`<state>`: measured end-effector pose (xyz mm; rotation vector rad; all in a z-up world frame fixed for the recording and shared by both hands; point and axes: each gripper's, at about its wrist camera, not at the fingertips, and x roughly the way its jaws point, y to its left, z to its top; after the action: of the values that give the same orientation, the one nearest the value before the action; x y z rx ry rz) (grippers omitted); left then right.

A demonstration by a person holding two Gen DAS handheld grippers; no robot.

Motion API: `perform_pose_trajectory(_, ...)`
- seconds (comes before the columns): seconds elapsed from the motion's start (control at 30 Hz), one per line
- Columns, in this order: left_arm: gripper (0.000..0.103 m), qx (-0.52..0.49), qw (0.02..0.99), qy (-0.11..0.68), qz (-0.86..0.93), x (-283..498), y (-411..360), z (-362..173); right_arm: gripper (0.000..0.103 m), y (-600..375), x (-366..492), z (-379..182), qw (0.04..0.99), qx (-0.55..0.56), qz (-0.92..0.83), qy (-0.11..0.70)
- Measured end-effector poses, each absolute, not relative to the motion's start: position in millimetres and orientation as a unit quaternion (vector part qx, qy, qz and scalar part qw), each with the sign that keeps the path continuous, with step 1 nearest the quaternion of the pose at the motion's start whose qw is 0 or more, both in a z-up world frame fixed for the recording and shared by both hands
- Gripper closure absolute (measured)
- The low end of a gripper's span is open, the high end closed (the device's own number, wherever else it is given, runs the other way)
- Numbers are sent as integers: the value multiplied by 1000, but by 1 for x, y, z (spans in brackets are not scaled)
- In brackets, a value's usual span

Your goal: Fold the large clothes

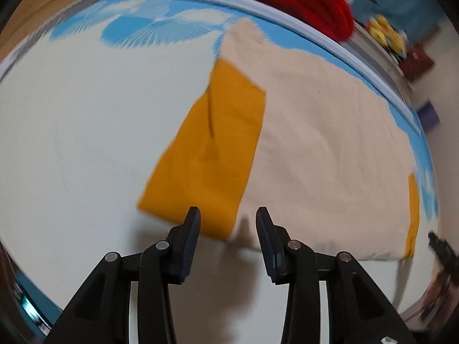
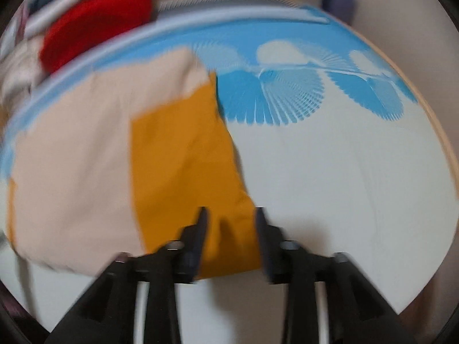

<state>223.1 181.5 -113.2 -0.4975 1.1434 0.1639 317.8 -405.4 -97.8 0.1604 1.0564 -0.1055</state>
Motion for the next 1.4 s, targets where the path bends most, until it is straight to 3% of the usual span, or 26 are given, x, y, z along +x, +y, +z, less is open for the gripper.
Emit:
perform_pose_trajectory(0.07, 66, -268, 807, 521, 77, 215, 178, -120, 40, -406, 299, -93, 866, 137, -55, 478)
perform_pose_trajectory(0.37, 64, -386, 759, 518, 83, 185, 179, -162, 39, -415, 250, -165, 776, 356, -104, 510)
perform_pose_trajectory(0.57, 63, -415, 765, 485, 85, 201, 188, -165, 40, -422, 262, -172, 781, 380, -104, 485)
perform_pose_trajectory(0.67, 63, -435, 768, 461, 90, 203, 194, -169, 44, -425, 263, -173, 780, 392, -119, 473)
perform_pose_trajectory(0.77, 66, -440, 773, 448, 93, 208, 198, -170, 69, -430, 271, -175, 781, 387, -141, 469)
perform_pose_trajectory(0.8, 77, -438, 774, 449, 93, 210, 201, -171, 89, -432, 276, -177, 782, 385, -146, 469)
perform_pose_trajectory(0.83, 85, -434, 774, 453, 89, 212, 202, -169, 94, -435, 281, -180, 780, 387, -146, 470)
perform_pose_trajectory(0.87, 94, -433, 776, 451, 84, 211, 203, -167, 95, -435, 283, -181, 779, 388, -145, 471)
perform_pose_trajectory(0.97, 100, -416, 791, 442, 81, 210, 203, -147, 99, -431, 285, -172, 790, 362, -151, 472)
perform_pose_trajectory(1.27, 100, -321, 816, 470, 97, 169, 195, -70, 100, -408, 252, -107, 822, 277, -147, 475)
perform_pose_trajectory(1.4, 100, -307, 801, 501, 114, 129, 194, -73, 100, -399, 211, -97, 815, 258, -152, 496)
